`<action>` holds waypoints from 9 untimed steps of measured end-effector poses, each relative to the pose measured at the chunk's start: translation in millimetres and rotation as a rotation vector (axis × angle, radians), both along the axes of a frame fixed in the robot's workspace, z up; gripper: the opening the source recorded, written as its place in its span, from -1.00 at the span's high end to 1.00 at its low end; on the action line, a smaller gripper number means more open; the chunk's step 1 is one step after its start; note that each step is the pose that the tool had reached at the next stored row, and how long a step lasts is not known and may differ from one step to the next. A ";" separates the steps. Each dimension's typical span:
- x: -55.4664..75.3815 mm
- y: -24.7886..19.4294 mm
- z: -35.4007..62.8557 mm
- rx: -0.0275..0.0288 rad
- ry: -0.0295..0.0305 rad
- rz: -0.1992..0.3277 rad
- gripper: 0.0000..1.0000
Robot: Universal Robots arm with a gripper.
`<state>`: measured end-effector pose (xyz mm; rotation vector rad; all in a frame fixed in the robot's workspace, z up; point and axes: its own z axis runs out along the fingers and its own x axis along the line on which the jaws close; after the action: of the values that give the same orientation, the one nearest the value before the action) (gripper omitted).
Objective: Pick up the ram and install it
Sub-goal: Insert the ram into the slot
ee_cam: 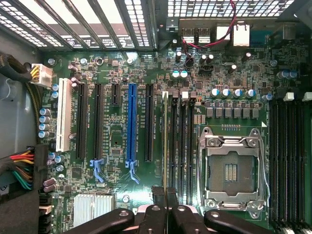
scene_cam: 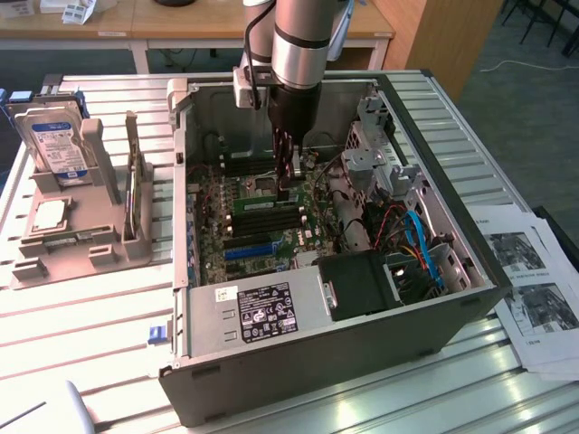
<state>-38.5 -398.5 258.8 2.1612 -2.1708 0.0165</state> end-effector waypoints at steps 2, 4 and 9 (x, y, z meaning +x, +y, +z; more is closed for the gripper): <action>0.0 0.0 0.0 0.0001 0.0000 0.000 0.76; 0.0 0.0 -0.4 0.0001 0.0000 0.000 0.76; 0.0 0.0 -2.5 0.0001 -0.0001 0.000 0.76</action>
<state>-38.5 -398.4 256.4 2.1613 -2.1709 0.0164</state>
